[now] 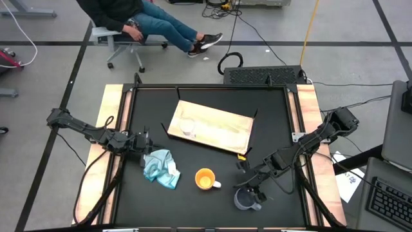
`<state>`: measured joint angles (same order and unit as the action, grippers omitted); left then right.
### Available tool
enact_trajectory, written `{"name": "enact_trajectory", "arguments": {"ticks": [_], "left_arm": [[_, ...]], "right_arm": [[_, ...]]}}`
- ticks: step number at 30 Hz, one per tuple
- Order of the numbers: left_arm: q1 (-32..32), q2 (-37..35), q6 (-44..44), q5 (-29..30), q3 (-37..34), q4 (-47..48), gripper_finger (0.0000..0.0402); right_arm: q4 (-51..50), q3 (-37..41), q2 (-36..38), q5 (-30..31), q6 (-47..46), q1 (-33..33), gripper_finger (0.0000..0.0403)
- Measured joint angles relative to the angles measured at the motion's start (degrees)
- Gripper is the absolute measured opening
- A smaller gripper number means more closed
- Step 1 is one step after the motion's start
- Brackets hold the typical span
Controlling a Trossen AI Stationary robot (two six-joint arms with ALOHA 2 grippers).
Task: Stack small to large cups/mugs on shelf
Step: Put the gray mug on the shelf
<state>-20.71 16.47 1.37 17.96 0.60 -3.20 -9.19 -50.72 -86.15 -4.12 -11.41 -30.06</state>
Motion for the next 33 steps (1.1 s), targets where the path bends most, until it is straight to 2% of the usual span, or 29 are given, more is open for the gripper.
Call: {"name": "enact_trajectory", "arguments": {"ticks": [4, 9, 18, 26, 33], "left_arm": [[0.0, 0.02, -0.09, 0.01, 0.0, 0.0, 0.0003], [0.0, 0.02, -0.1, 0.0, 0.0, 0.02, 0.0003], [0.0, 0.0, -0.09, 0.01, 0.0, 0.02, 0.0003], [0.02, 0.02, -0.22, 0.04, 0.0, 0.04, 0.0003], [0.01, -0.01, 0.24, 0.13, 0.0, 0.05, 0.0003]], "right_arm": [[2.61, 0.0, 0.48, 0.2, 1.39, 0.0, 0.0005], [0.45, 0.02, 2.05, 1.91, 1.39, 0.06, 0.0004], [-2.3, 1.24, 10.38, 5.97, 0.7, -0.44, 0.0004], [-0.7, 10.18, 20.27, 8.94, -0.46, -0.31, 0.0005], [15.29, 22.97, 29.31, 8.89, 0.56, 0.68, 0.0006]]}}
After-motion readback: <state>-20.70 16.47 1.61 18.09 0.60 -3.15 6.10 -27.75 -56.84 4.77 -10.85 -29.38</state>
